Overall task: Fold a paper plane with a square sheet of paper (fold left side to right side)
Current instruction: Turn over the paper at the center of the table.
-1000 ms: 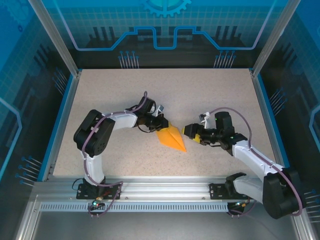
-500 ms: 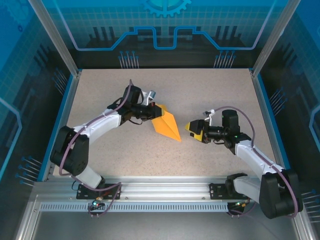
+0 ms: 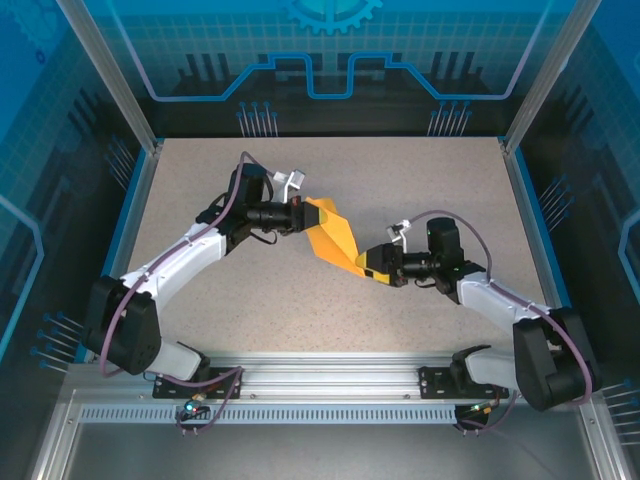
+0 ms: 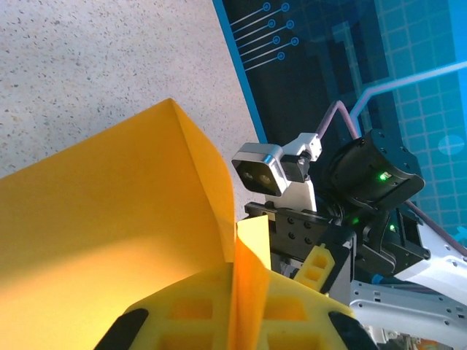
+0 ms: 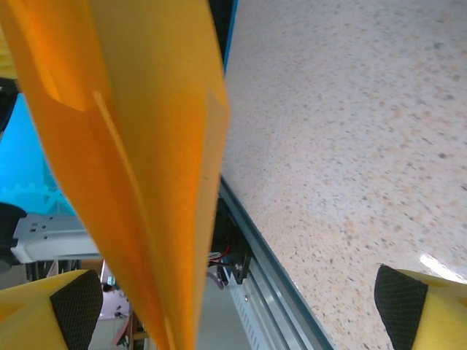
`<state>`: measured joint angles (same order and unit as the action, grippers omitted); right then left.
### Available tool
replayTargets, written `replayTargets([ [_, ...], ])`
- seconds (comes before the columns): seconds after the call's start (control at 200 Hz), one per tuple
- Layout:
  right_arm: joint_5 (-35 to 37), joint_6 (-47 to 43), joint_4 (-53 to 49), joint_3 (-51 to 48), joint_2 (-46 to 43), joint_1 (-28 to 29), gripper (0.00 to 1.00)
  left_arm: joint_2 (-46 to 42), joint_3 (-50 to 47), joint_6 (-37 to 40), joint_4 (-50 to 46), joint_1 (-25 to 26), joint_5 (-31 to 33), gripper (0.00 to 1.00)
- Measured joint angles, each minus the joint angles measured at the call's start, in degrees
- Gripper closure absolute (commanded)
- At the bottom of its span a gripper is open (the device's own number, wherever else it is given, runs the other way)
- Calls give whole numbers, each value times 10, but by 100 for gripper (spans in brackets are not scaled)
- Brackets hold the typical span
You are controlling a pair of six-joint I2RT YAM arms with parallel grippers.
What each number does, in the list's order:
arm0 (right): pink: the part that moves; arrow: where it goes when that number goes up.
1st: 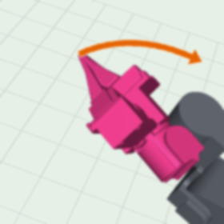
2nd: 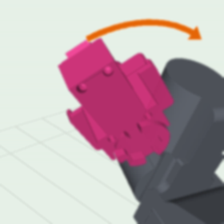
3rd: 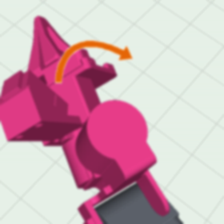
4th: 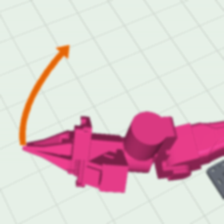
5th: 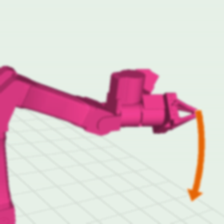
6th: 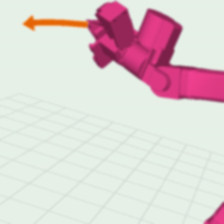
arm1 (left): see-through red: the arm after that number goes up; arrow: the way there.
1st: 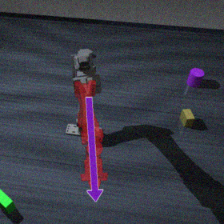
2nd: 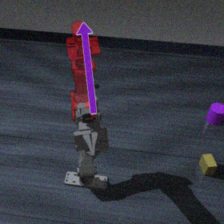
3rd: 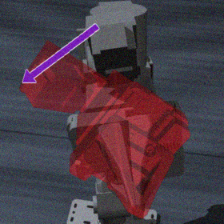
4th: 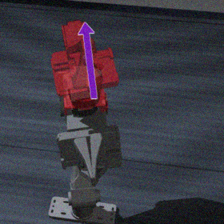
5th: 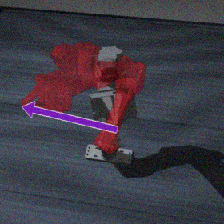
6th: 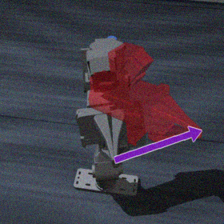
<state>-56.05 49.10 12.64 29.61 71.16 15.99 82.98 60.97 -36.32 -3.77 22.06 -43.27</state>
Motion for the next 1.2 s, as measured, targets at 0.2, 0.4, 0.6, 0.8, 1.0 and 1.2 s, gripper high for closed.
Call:
replayTargets([
  [0.2, -10, 32, 64, 22, 13, 22, 16, 0, -5, -15, 20, 0, -17, 96],
  [0.4, -14, 53, 90, 43, 15, 29, 45, 0, -11, -26, 29, 0, -30, 96],
  [0.6, -14, 53, 88, 50, 14, 29, 73, 0, -16, -26, 29, 0, -31, 96],
  [0.8, -10, 34, 56, 60, 3, 29, 88, 0, -19, -24, 28, 0, -31, 83],
  [1.0, 12, -14, -21, 80, -16, 29, 94, -1, -19, 16, -21, -3, -9, 48],
  [1.2, 118, -131, -211, 143, -36, 41, 95, -54, -23, 54, -98, -41, 53, 25],
])
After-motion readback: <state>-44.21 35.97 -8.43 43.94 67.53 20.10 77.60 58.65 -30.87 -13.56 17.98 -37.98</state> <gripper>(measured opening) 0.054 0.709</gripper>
